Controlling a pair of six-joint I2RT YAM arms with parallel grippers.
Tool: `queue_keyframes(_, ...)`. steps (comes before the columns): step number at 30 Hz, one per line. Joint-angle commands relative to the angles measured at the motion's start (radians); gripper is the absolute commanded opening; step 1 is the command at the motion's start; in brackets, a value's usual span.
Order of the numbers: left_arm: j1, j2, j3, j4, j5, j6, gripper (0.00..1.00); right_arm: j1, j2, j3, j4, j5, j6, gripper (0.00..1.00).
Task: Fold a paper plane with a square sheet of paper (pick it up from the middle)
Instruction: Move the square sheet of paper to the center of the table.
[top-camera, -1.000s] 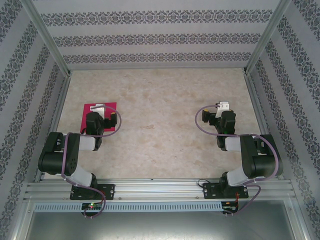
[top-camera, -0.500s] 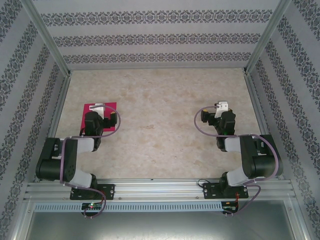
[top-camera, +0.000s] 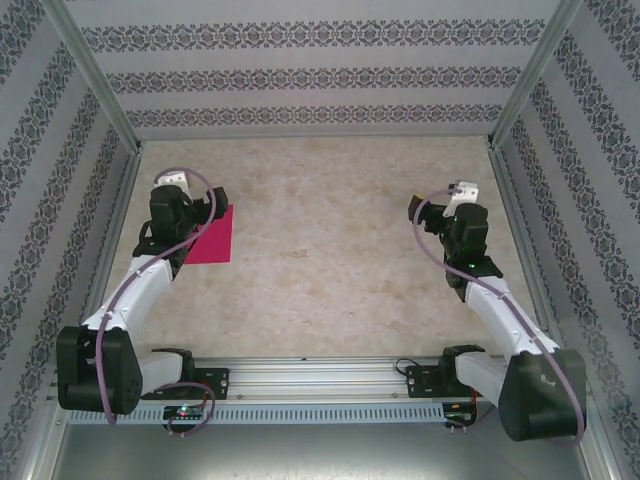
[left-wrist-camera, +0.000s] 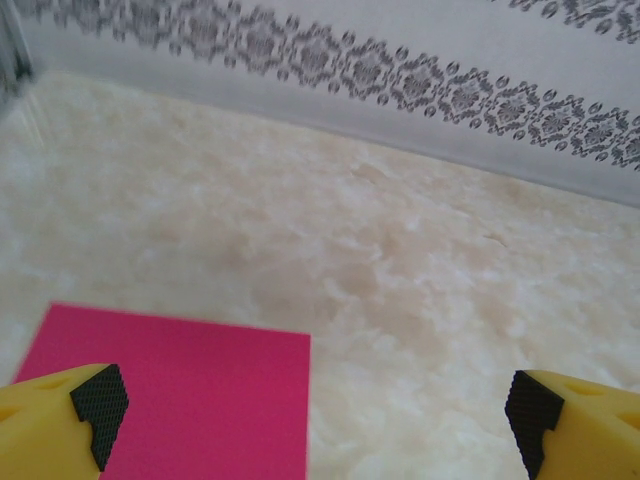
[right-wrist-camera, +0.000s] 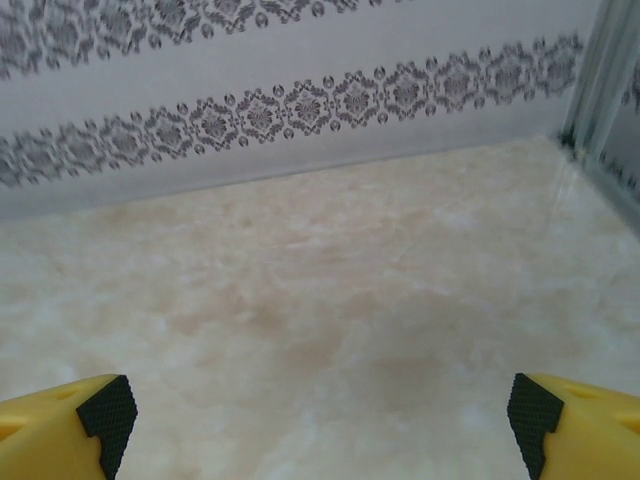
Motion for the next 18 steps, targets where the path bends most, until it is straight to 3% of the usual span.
queue_keyframes(1, 0.017, 0.032, 0.022, -0.186, 0.079, -0.187, 1.00, -0.005, -0.023, 0.111, -0.404, -0.100, 0.256, 0.98)
queue_keyframes(4, 0.019, 0.120, 0.038, -0.155, 0.273, -0.243, 1.00, -0.005, -0.025, 0.090, -0.356, -0.340, 0.303, 0.98)
queue_keyframes(7, 0.019, 0.230, 0.115, -0.231, 0.341, -0.246, 1.00, 0.019, -0.027, 0.046, -0.280, -0.488, 0.366, 0.98)
queue_keyframes(10, 0.019, 0.296, 0.152, -0.265, 0.278, -0.266, 1.00, 0.073, -0.025, 0.052, -0.326, -0.474, 0.345, 0.98)
queue_keyframes(18, 0.020, 0.436, 0.238, -0.303, 0.259, -0.289, 1.00, 0.121, -0.020, 0.048, -0.403, -0.457, 0.310, 0.98)
